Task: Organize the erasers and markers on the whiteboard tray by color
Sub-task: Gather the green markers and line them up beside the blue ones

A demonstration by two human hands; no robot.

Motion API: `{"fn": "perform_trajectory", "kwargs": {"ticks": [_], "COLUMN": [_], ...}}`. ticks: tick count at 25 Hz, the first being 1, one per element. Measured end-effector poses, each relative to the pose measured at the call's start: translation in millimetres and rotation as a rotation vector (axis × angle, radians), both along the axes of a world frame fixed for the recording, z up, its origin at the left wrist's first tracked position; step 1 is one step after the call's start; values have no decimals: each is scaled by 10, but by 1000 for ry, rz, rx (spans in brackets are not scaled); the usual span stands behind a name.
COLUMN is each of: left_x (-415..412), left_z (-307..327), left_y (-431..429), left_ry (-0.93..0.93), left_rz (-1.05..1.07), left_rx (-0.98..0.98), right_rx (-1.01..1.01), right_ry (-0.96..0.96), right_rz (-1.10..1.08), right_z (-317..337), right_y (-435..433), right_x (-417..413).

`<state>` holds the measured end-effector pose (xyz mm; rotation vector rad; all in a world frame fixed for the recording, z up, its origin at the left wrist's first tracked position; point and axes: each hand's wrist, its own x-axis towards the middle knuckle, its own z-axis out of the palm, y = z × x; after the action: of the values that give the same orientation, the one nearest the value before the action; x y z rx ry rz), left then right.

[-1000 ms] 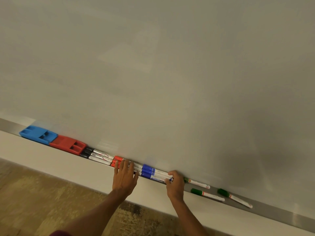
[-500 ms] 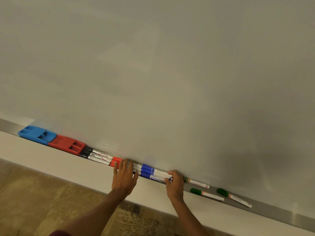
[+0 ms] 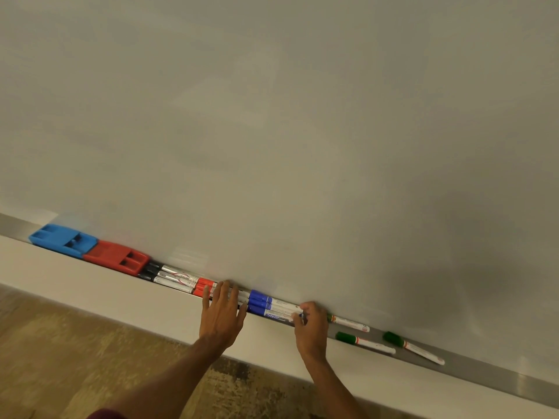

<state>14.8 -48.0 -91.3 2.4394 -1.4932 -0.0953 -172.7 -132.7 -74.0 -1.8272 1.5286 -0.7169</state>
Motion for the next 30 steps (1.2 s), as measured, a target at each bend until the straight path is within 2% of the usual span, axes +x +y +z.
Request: {"fn": "perform_trajectory", "kwargs": {"ticks": [8, 15, 18, 22, 27, 30], "left_x": [-552, -1281, -1484, -1659, -1777, -1877], "left_z": [104, 172, 243, 358, 413, 469], "left_y": [-160, -352, -431, -527, -572, -573], "left_ry": [27, 256, 492, 830, 1158, 1414], "left_rz": [-158, -345, -264, -8, 127, 224], "left_rx": [-142, -240, -255, -305, -351, -438], "right_rx": [-137, -181, -107, -63, 14, -8], "right_ry": [65, 276, 353, 505, 325, 179], "right_rz": [47, 79, 129, 201, 172, 202], "right_z": [95, 89, 39, 62, 120, 215], "right_y": [-126, -331, -381, -444, -504, -492], "right_x": [-560, -1336, -1609, -1724, -1742, -1666]}}
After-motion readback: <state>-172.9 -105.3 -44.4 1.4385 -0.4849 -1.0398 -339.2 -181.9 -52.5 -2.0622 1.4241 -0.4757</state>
